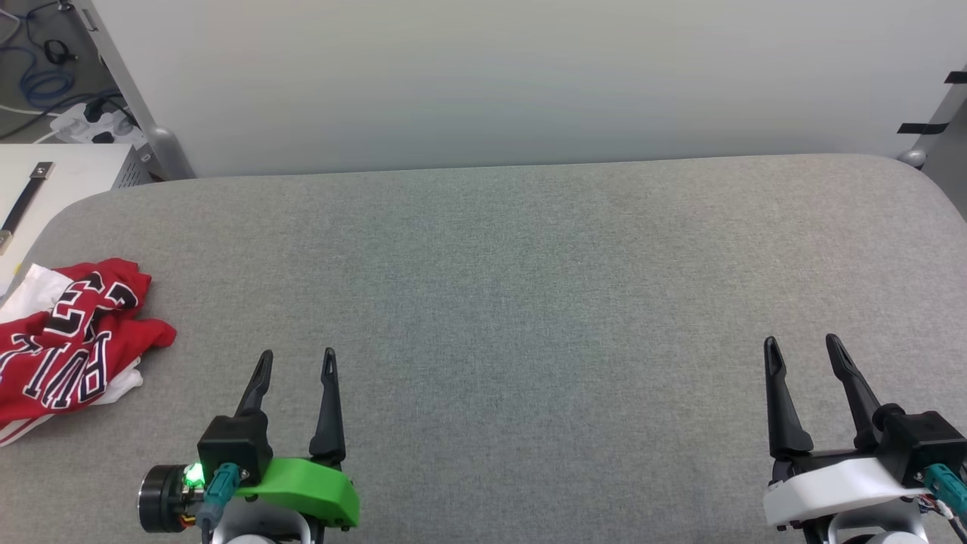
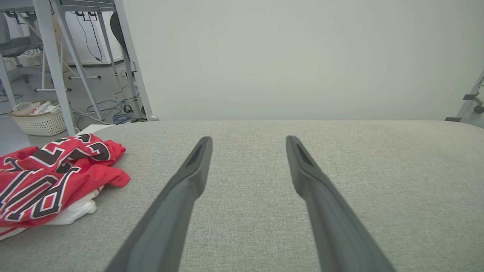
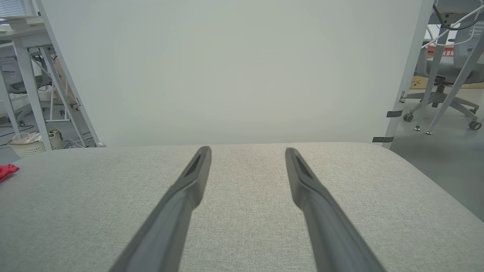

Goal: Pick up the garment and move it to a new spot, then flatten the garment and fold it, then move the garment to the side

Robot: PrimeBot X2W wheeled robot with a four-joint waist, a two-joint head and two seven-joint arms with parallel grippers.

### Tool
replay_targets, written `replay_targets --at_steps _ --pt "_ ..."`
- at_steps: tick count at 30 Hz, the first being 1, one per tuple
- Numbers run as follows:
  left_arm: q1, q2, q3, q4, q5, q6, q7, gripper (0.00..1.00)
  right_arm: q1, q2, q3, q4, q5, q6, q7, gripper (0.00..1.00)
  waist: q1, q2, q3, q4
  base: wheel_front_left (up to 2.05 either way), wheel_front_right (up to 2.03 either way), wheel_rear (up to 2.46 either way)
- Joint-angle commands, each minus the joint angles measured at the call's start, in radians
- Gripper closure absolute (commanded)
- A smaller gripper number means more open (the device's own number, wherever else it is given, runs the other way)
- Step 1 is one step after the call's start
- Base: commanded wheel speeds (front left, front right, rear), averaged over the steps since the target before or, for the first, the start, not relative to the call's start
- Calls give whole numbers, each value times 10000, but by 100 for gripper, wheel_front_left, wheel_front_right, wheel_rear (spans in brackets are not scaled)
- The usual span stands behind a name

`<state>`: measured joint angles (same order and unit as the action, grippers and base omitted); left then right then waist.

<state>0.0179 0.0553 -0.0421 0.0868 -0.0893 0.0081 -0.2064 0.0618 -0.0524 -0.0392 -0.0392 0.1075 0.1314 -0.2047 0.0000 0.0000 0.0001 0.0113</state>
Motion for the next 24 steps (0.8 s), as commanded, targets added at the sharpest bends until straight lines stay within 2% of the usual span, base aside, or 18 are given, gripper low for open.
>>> replay_targets --at_steps 1,24 --pt "-77 -42 15 43 -99 -32 -103 0 157 18 -13 -60 88 -7 -127 0 0 0 -6 6 0 0 0" --pt "24 -51 59 351 -309 -115 -554 0 412 22 -39 -13 238 -7 -571 0 0 0 -150 84 0 0 0"
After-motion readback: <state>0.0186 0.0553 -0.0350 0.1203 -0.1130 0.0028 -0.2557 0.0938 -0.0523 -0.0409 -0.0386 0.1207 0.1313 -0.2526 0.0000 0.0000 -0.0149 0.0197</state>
